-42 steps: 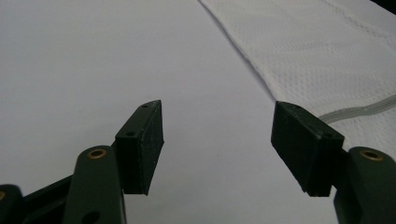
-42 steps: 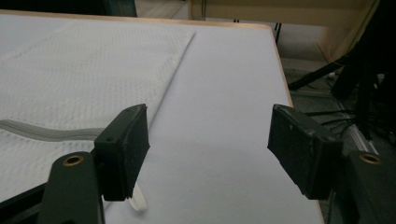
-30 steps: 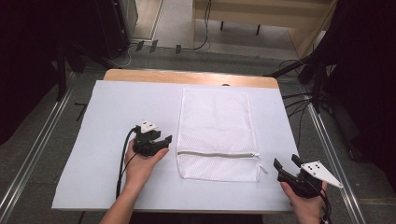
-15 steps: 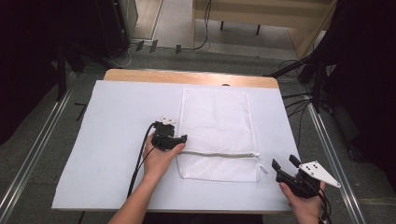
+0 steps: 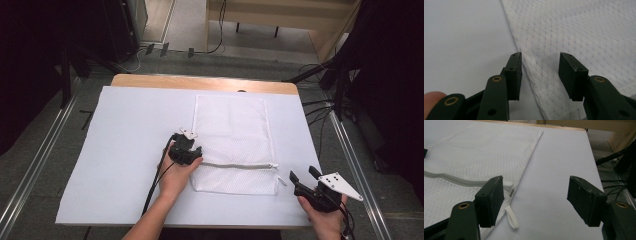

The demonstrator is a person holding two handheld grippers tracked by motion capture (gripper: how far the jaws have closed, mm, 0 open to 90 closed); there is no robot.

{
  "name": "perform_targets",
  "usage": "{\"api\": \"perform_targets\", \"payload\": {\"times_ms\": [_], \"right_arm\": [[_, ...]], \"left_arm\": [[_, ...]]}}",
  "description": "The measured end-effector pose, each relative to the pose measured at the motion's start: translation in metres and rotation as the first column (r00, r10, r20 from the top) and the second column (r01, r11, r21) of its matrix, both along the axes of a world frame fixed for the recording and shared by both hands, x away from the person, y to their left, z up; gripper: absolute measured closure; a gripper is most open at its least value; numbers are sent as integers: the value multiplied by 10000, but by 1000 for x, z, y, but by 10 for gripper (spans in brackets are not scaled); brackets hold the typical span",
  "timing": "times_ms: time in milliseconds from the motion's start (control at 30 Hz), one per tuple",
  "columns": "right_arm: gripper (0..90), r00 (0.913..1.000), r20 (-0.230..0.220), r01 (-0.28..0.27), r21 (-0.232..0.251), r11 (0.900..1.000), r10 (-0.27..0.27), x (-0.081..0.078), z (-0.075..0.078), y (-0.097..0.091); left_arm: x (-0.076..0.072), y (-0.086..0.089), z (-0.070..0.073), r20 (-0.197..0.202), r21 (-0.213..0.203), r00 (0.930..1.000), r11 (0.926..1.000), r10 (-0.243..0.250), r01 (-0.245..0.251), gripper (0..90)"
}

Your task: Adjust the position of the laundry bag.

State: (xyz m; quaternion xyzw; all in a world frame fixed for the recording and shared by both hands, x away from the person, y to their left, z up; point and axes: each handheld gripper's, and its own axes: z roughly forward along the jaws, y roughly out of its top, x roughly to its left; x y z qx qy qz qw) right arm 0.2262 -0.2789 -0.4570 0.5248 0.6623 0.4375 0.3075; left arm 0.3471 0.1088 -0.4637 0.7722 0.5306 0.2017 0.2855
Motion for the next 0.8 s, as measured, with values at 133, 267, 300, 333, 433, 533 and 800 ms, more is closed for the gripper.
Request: {"api": "perform_targets", "payload": {"times_ms": [133, 267, 300, 333, 433, 533, 800], "right_arm": [[305, 10000, 2, -16, 59, 10000, 16, 0, 1, 0], [304, 10000, -40, -68, 33, 10000, 68, -1, 0, 2], [304, 10000, -23, -85, 30, 10000, 85, -1, 0, 2], [304, 10000, -23, -85, 30, 10000, 85, -1, 0, 2], [304, 10000, -38, -84, 47, 10000, 84, -1, 0, 2], [304, 9999, -51, -120, 47, 9999, 120, -2, 0, 1], [299, 9976, -85, -679, 142, 9976, 680, -7, 3, 5]], "left_arm": [[-1, 0, 0, 43, 35, 9999, 9999, -96, 95, 673], [-1, -1, 0, 34, -155, 9997, 9996, -237, 238, 806], [-1, -1, 0, 8, -272, 9995, 9991, -327, 327, 885], [-1, 0, 0, 6, -336, 9991, 9985, -427, 427, 885], [-1, 1, -1, 36, -363, 9983, 9977, -576, 577, 900], [0, 6, 0, -90, -758, 9979, 9951, -646, 637, 900], [-10, 23, 7, -117, -1389, 9963, 9868, -852, 828, 900]]}}
